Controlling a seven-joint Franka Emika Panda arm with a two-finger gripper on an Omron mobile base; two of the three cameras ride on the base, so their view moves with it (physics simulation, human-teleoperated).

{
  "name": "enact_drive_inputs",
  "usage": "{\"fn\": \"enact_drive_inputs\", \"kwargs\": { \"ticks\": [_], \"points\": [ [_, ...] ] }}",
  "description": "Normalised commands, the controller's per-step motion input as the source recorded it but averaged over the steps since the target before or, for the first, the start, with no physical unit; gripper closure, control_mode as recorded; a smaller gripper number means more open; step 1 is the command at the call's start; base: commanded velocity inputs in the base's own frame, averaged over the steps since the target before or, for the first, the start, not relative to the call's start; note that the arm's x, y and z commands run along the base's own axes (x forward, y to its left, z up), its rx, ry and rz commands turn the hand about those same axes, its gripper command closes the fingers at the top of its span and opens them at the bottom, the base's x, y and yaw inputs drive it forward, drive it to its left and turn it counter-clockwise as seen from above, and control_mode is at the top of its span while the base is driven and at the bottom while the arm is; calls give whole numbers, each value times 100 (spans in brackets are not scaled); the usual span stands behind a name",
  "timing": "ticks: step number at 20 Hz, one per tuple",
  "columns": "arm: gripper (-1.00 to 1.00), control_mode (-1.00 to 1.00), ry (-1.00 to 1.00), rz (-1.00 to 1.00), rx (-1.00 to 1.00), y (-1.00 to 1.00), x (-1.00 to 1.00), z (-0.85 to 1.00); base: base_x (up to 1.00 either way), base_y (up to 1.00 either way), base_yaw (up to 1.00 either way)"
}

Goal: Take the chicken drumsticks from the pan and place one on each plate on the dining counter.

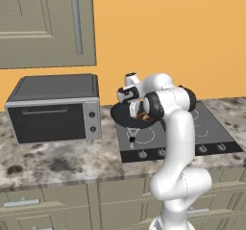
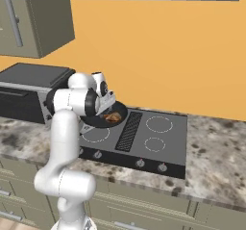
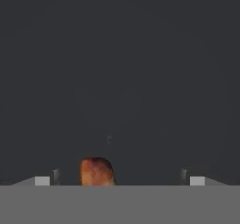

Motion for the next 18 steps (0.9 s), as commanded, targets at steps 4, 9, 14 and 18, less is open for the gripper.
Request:
{"fn": "enact_drive_inputs", "kwargs": {
  "ticks": [4, 9, 14, 18],
  "points": [
    [-100, -100, -1, 0, 0, -5, -1, -20, 0, 0, 0],
    [-100, -100, -2, 0, 0, -2, 0, -25, 0, 0, 0],
    [-100, -100, -5, 0, 0, -1, 5, -14, 0, 0, 0],
    [-100, -100, -5, 1, 0, -3, 3, -9, 0, 0, 0]
  ]
}}
